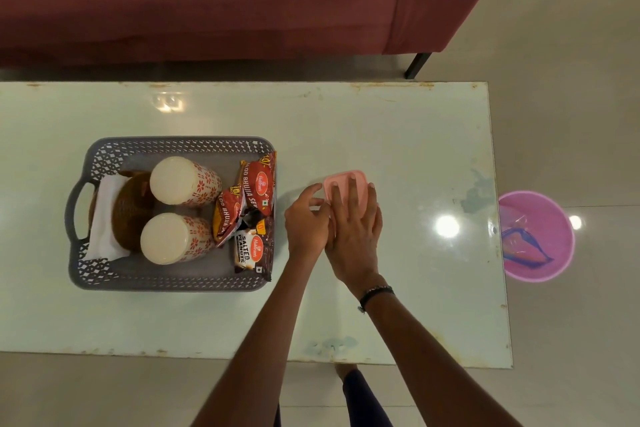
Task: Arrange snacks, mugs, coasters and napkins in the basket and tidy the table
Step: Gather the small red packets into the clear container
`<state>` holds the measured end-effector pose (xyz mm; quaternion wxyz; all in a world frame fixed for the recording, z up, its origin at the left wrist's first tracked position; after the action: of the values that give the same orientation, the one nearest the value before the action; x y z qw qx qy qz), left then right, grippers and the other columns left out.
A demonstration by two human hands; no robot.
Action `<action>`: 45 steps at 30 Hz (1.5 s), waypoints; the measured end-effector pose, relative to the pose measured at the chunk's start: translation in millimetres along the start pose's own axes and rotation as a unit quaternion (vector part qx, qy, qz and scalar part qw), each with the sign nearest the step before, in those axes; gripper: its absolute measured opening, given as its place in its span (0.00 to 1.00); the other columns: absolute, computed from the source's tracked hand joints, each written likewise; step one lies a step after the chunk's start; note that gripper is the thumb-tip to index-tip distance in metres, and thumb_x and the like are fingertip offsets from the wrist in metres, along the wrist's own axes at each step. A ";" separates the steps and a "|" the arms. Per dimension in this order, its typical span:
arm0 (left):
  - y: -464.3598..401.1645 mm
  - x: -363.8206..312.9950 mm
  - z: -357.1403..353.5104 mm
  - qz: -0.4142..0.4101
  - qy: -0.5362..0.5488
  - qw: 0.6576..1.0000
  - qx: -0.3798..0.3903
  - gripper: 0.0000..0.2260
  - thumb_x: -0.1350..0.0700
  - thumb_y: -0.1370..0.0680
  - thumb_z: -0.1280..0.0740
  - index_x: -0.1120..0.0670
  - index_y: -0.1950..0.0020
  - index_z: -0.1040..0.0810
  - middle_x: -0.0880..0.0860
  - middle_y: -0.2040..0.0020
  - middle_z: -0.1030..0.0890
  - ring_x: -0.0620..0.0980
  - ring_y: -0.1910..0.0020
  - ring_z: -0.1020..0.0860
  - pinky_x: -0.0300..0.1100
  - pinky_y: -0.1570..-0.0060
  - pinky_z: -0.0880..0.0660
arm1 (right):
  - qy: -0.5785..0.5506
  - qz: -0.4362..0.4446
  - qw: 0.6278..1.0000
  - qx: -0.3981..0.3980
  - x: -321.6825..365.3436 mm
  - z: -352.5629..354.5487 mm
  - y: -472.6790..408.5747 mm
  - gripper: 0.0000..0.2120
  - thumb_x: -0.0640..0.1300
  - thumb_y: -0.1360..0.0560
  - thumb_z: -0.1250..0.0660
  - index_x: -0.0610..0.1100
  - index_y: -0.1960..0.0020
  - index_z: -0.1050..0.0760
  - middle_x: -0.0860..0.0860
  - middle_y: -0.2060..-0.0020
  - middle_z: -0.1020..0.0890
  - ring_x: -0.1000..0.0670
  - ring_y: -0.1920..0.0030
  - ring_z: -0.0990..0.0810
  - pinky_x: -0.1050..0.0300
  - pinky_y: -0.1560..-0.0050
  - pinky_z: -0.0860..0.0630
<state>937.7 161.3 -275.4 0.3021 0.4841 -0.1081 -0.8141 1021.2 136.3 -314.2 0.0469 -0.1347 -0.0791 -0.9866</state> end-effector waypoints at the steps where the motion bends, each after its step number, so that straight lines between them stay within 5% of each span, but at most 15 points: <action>1: 0.0 -1.0 0.6 -0.001 -0.004 1.000 0.001 0.15 0.58 0.23 0.37 0.53 0.36 0.25 0.56 0.43 0.19 0.53 0.47 0.20 0.51 0.45 0.21 | -0.004 -0.001 1.000 -0.002 0.1 0.5 -0.3 0.31 0.57 0.25 0.37 0.47 0.26 0.41 0.40 0.27 0.37 0.34 0.27 0.43 0.38 0.32 0.37; 22: -3.0 1.0 1.2 -0.016 0.009 1.000 -0.003 0.17 0.56 0.23 0.35 0.53 0.35 0.27 0.55 0.46 0.18 0.47 0.53 0.21 0.45 0.52 0.19 | -0.049 0.021 0.998 0.019 -0.2 4.6 -14.4 0.31 0.55 0.25 0.36 0.46 0.27 0.42 0.38 0.27 0.38 0.32 0.28 0.42 0.39 0.32 0.36; 28: -6.6 2.3 -2.5 0.000 0.003 1.000 -0.002 0.19 0.60 0.24 0.36 0.51 0.33 0.30 0.56 0.40 0.21 0.55 0.44 0.21 0.53 0.46 0.21 | 0.030 0.027 0.999 0.032 0.5 -0.3 -10.4 0.32 0.58 0.23 0.43 0.46 0.24 0.47 0.39 0.25 0.42 0.32 0.26 0.48 0.37 0.31 0.35; 33: -10.9 -4.6 -6.9 0.013 -0.012 1.000 -0.004 0.20 0.63 0.24 0.37 0.49 0.34 0.30 0.55 0.42 0.21 0.54 0.47 0.21 0.54 0.46 0.22 | 0.019 0.019 0.998 0.056 -0.3 -1.8 -11.4 0.34 0.60 0.25 0.44 0.46 0.24 0.49 0.39 0.24 0.47 0.33 0.25 0.52 0.38 0.31 0.39; 37: -9.7 -10.7 -6.8 0.007 -0.044 0.999 -0.010 0.20 0.63 0.25 0.38 0.50 0.34 0.31 0.57 0.45 0.21 0.55 0.47 0.21 0.55 0.46 0.23 | -0.043 0.050 0.991 0.112 -3.3 8.6 -18.1 0.33 0.60 0.25 0.57 0.46 0.24 0.49 0.40 0.24 0.50 0.34 0.25 0.56 0.39 0.28 0.42; 41: -5.9 -11.6 -6.1 -0.014 -0.098 0.995 -0.001 0.22 0.65 0.24 0.38 0.51 0.31 0.33 0.58 0.44 0.24 0.55 0.45 0.23 0.47 0.47 0.25 | -0.286 0.049 0.954 0.076 -43.7 26.0 -17.0 0.24 0.46 0.19 0.49 0.43 0.24 0.47 0.47 0.25 0.41 0.47 0.26 0.39 0.45 0.30 0.33; 45: 12.2 -8.0 -7.0 -0.167 -0.237 0.957 -0.025 0.26 0.69 0.27 0.37 0.54 0.30 0.32 0.57 0.32 0.29 0.57 0.36 0.31 0.50 0.45 0.23 | -0.337 0.004 0.941 0.024 -48.2 35.7 -20.7 0.26 0.31 0.24 0.39 0.45 0.29 0.36 0.49 0.34 0.30 0.53 0.45 0.23 0.51 0.50 0.19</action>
<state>951.2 157.2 -267.5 0.1393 0.2809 -0.0739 -0.9467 1074.3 166.2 -296.4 0.0250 -0.4584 -0.1130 -0.8812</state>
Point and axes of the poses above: each hand's wrist, its own y-axis away from the middle knuckle, its own z-axis out of the back of the hand, x = y × z, the point moved 1 cm from there along -y, towards the middle knuckle
